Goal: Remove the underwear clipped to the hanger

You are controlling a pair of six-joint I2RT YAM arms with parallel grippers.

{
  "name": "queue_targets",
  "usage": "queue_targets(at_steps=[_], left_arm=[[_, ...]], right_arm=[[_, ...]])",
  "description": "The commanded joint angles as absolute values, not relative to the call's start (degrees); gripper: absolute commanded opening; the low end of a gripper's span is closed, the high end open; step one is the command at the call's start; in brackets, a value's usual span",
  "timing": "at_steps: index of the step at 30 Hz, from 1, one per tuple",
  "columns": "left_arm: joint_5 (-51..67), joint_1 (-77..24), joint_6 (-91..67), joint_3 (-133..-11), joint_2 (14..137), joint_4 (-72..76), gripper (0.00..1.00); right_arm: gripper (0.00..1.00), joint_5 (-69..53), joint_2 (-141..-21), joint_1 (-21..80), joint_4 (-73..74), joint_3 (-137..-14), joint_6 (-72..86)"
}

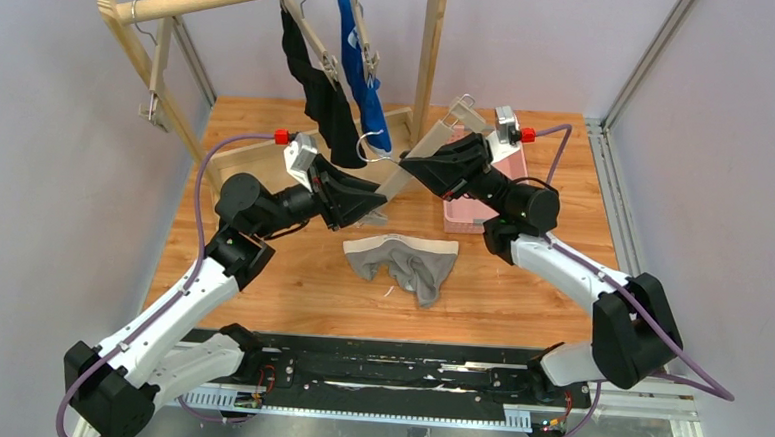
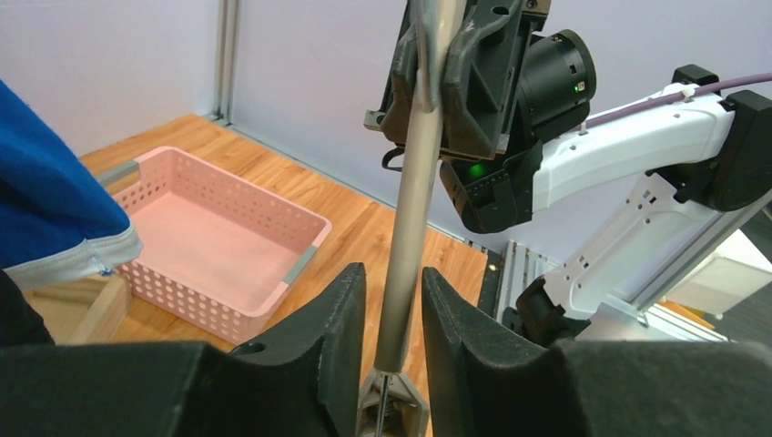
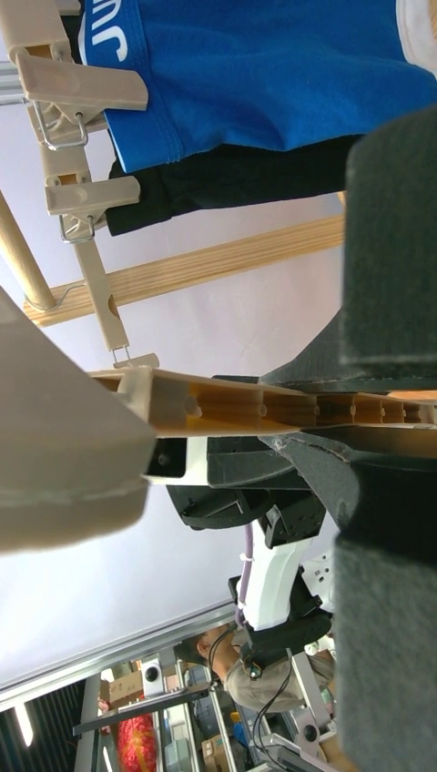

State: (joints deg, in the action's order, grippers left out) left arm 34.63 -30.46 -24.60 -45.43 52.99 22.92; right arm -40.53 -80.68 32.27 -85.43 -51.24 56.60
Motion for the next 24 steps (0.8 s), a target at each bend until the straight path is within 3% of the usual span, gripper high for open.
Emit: queue_targets(at_steps=[1, 4, 8, 20, 22, 24], left_arm=[[36.08, -30.61, -25.44, -47.74, 53.48, 25.58, 0.31], [38.62, -30.59, -26.28, -48.39, 55.02, 25.57, 0.21], [40.16, -30.60, -26.95, -48.23, 56.02, 25.49, 0.01], [40.19, -30.63, -25.27, -46.15, 52.12, 25.58, 0.00], [40.37, -30.67, -25.30, -46.17, 51.46, 25.58, 0.00], [40.27, -30.67, -25.29, -46.15, 50.76, 25.58, 0.00]], right_arm=[[0.01, -41.04, -80.99, 33.65, -88.60, -53.36, 56.48], [0.01, -40.87, -81.45, 33.75, -88.59, -53.56, 56.31], [0.01, -40.78, -81.73, 33.70, -88.60, -53.79, 56.25], [0.01, -39.97, -82.60, 33.79, -88.44, -53.18, 56.71], [0.20, -40.07, -82.79, 33.84, -88.43, -53.11, 56.99], [0.55, -40.09, -82.88, 33.80, -88.47, -52.67, 57.05]])
